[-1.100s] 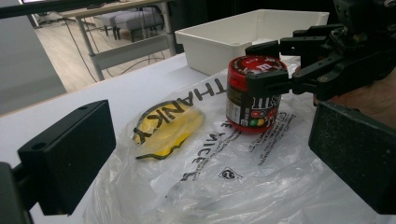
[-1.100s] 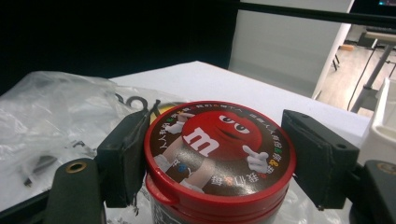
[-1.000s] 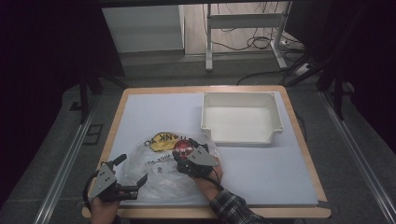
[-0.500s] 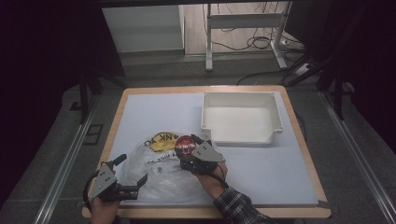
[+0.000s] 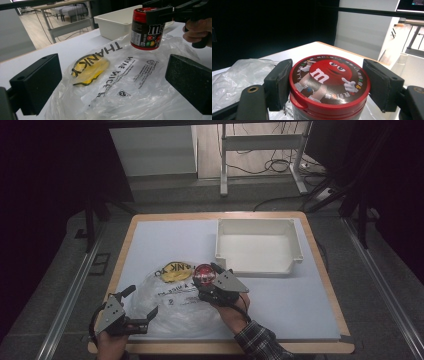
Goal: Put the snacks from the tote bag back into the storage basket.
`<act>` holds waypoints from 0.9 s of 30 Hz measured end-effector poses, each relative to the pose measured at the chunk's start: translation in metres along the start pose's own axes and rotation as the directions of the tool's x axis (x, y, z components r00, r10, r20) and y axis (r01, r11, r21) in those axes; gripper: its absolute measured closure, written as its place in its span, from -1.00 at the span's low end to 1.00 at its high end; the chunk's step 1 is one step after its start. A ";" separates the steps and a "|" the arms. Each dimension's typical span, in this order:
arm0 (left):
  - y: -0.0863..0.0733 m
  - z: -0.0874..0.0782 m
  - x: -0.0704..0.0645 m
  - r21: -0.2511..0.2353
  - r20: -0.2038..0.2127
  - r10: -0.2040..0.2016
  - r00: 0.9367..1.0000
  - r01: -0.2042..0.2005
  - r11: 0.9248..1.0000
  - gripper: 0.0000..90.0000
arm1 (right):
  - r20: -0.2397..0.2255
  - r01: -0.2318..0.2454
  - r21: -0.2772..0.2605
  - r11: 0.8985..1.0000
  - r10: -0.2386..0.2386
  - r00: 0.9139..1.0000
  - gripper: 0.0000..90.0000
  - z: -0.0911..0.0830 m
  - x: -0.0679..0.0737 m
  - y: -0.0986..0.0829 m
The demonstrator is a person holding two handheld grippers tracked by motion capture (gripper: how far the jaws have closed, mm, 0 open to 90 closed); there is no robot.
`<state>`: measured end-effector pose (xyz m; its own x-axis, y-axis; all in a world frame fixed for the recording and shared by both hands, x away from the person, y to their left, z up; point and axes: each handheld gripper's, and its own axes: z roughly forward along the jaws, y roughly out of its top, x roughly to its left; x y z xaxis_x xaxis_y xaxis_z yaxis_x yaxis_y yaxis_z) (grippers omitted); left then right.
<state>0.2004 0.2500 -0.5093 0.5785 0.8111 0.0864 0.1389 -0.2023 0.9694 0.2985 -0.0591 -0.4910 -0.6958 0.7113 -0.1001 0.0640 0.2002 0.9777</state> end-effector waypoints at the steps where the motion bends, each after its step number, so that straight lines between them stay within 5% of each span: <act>1: 0.000 0.000 0.000 0.000 0.000 0.000 1.000 0.000 1.000 -0.99 | 0.000 -0.003 0.002 1.000 0.003 1.000 -0.40 -0.001 -0.001 0.000; 27: 0.000 0.000 0.000 0.002 -0.003 0.002 1.000 -0.002 1.000 -0.99 | 0.108 -0.017 -0.014 1.000 0.018 0.994 -0.41 -0.030 -0.046 0.005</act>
<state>0.2006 0.2500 -0.5094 0.5767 0.8121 0.0893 0.1394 -0.2055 0.9687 0.3097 -0.1112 -0.4762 -0.6131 0.7834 -0.1016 0.0659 0.1788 0.9817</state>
